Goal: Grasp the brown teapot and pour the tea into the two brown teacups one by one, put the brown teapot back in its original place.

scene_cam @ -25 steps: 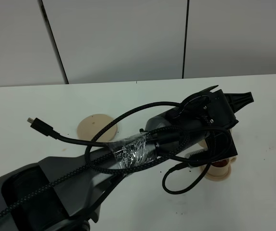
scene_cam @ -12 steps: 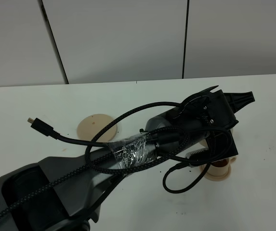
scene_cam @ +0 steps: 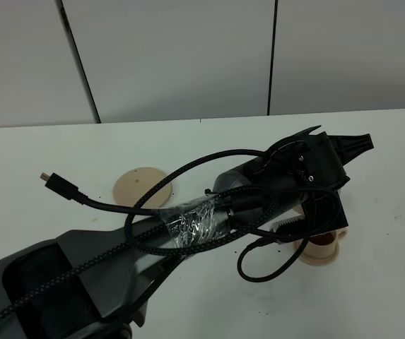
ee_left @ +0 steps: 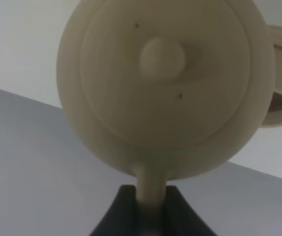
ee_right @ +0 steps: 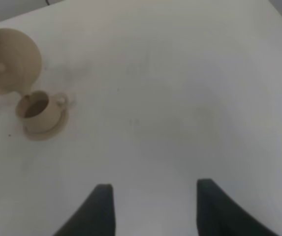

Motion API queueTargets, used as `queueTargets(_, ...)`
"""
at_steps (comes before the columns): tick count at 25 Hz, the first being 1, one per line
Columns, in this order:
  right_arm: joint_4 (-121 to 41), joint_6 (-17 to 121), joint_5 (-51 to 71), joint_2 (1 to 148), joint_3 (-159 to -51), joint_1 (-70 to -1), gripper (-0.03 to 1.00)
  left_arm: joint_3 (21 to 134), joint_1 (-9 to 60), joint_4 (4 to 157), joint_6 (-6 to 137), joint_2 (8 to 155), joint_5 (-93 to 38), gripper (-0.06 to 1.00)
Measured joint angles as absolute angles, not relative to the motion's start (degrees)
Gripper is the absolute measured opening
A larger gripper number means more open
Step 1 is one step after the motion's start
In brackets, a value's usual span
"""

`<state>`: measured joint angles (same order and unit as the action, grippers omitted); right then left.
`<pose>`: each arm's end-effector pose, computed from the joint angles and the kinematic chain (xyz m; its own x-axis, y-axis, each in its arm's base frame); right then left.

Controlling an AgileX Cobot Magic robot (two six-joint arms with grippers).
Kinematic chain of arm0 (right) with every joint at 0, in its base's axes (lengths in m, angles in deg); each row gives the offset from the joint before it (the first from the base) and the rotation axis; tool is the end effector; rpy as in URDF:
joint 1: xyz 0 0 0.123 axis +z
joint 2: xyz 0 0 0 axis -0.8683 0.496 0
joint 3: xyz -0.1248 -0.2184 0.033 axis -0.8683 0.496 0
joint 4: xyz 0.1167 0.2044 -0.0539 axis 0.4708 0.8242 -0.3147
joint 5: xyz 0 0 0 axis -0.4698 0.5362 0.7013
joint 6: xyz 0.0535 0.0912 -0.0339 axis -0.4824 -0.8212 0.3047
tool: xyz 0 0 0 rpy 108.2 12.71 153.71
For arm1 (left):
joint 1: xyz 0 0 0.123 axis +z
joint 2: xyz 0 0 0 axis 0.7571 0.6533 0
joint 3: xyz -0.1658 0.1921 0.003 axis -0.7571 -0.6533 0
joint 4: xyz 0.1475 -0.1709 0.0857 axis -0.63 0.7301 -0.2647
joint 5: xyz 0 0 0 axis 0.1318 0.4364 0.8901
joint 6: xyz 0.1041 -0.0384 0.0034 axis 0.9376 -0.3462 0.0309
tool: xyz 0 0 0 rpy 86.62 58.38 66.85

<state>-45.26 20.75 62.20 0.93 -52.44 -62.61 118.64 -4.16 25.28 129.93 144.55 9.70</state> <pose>0.0357 0.0027 0.2584 -0.4628 0.1861 -0.8667 0.0874 0.9825 0.1642 0.3502 -0.3887 0.1774 0.6680 0.2057 0.7151 -0.0560 -0.9444 0.3241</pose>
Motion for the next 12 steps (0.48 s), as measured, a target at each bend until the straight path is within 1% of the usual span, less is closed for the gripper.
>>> queueTargets(12,-45.3,20.8,62.2,0.9,-52.4,-62.6,0.38,118.6,-4.2,25.0,131.2,144.5,9.7,0.17)
